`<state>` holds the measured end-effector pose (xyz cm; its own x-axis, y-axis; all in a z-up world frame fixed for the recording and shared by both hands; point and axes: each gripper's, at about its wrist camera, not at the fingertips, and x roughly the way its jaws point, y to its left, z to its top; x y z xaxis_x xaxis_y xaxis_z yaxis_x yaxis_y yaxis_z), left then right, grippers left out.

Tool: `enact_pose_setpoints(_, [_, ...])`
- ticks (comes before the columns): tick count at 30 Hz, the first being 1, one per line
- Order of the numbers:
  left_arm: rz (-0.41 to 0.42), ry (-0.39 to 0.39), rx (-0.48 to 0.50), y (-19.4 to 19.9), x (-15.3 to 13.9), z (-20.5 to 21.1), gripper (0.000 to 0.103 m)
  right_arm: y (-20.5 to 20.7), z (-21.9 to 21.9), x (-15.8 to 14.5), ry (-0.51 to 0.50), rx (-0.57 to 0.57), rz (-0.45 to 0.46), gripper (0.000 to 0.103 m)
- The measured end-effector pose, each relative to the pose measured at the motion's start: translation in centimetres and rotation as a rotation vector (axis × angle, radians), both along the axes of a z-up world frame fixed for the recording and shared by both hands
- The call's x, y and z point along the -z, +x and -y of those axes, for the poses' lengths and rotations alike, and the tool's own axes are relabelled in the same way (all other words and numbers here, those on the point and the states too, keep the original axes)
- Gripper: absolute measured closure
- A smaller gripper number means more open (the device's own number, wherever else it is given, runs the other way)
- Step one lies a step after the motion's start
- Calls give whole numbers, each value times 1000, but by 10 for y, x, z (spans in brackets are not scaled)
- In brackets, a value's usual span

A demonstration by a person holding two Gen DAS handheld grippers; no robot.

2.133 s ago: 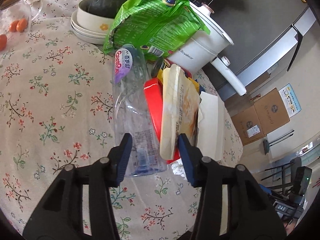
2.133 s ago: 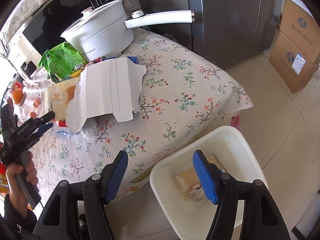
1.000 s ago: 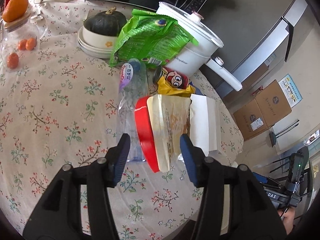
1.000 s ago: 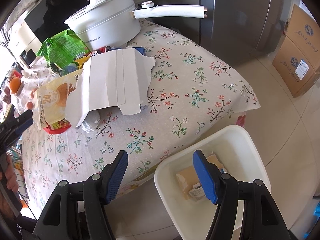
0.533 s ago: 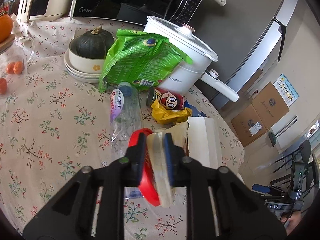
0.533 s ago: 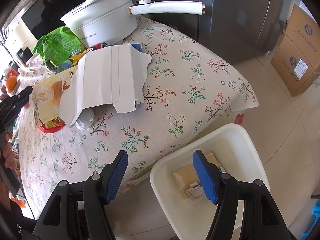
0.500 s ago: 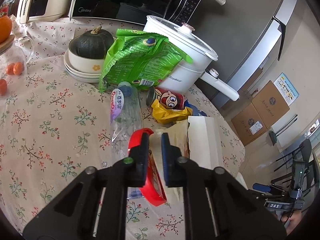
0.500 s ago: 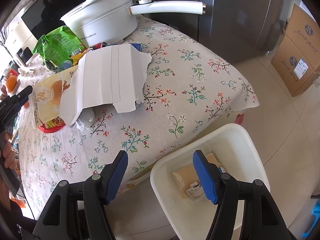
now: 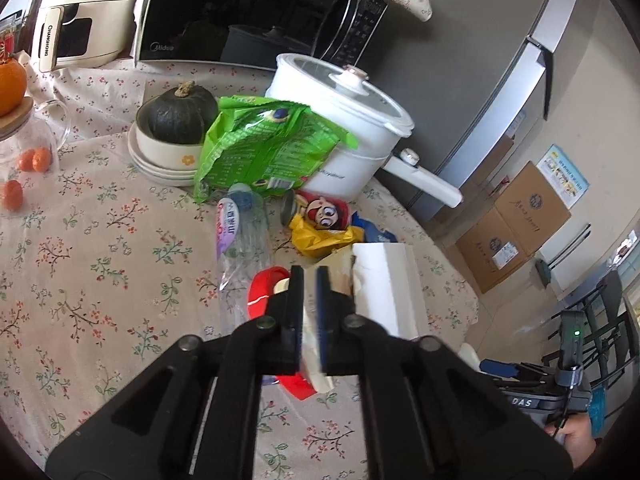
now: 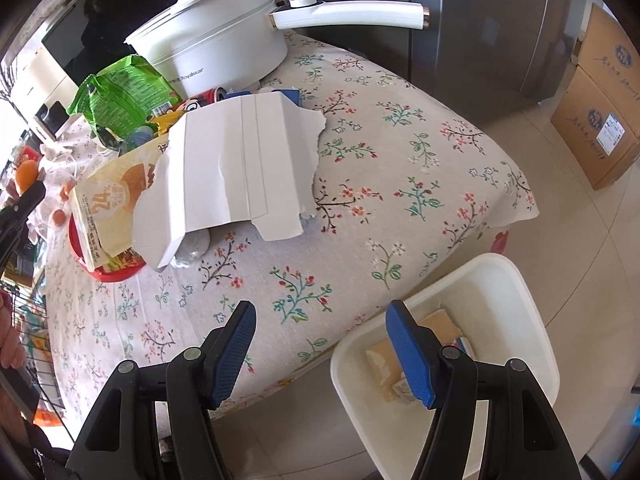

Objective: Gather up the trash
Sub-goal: 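Hold the beige bag in the left tool while right tool reaches toward the white paper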

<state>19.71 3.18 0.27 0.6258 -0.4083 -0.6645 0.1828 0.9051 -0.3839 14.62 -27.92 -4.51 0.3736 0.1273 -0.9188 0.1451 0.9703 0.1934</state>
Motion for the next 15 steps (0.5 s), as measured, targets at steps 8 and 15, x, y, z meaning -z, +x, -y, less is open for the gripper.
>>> enact_pose_setpoints(8, [-12, 36, 9, 18, 22, 8, 49, 4, -7, 4, -10, -22, -16, 34])
enact_pose_setpoints(15, [21, 128, 59, 16, 24, 28, 63, 4, 6, 6, -7, 4, -25, 34])
